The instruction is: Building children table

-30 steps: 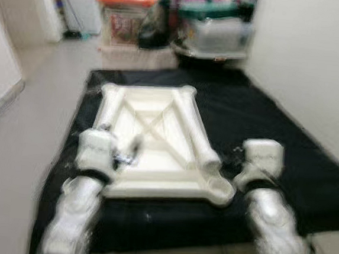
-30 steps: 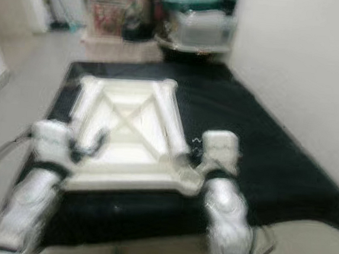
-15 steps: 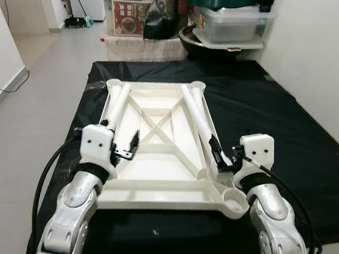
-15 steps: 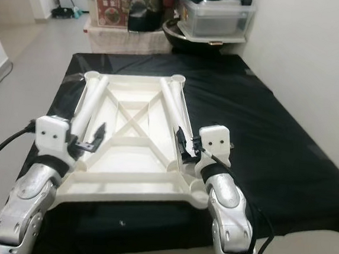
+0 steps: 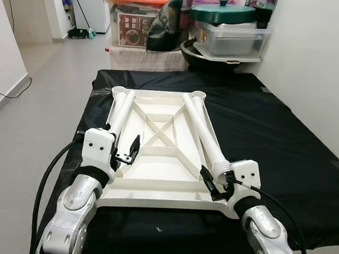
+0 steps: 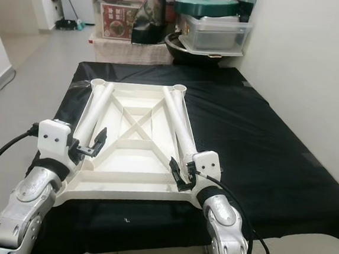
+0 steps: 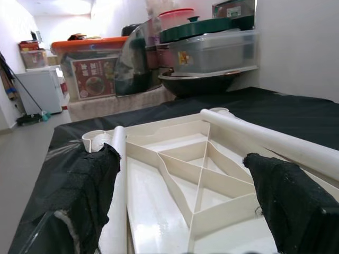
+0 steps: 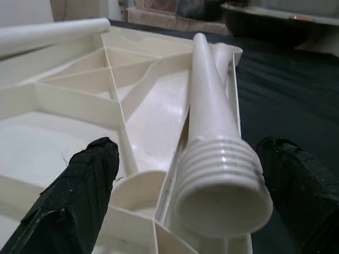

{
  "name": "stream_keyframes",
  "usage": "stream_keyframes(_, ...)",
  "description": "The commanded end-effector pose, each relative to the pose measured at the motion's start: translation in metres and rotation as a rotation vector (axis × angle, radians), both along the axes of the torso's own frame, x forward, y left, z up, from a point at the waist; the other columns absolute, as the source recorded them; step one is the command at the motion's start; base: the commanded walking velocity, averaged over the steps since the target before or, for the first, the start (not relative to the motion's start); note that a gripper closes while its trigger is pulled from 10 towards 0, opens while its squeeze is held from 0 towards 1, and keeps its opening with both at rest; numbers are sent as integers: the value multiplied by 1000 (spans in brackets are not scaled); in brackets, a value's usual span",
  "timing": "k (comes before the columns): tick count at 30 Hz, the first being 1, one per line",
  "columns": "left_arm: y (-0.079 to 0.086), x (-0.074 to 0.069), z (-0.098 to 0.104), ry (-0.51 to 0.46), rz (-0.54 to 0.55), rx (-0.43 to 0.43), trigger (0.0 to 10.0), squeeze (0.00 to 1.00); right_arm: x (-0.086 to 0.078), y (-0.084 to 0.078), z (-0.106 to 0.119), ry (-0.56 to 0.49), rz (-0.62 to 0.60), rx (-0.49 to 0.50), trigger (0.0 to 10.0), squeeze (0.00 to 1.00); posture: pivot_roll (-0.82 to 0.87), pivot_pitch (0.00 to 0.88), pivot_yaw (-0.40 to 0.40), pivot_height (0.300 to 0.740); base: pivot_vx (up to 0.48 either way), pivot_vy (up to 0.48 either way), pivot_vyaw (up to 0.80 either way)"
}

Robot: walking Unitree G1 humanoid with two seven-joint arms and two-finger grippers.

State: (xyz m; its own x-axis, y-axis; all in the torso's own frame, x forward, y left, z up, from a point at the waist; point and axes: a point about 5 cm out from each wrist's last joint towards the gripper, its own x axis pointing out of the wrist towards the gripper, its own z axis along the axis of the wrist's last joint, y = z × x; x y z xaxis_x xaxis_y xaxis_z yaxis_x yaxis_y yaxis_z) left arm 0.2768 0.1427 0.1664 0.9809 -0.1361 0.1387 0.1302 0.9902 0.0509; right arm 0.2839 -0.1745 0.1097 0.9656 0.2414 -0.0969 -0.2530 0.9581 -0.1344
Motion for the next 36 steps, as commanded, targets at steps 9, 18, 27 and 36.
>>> stream_keyframes(9,0,2,0,-5,1,17,10000,0,21,-12,3,-45,-36,2,10000,0,86,0,-36,740,0,0,0)
stream_keyframes(18,-1,3,-1,-5,-5,20,10000,0,30,-12,-14,16,-50,28,10000,0,97,0,-42,740,0,0,0)
stream_keyframes(27,-3,3,-2,-2,-12,20,10000,0,32,-25,-26,51,-132,76,10000,0,95,0,-41,740,0,0,0)
stream_keyframes(36,-6,4,-4,5,-20,20,10000,0,32,-27,-29,67,-126,117,0,0,86,0,-40,740,0,0,0)
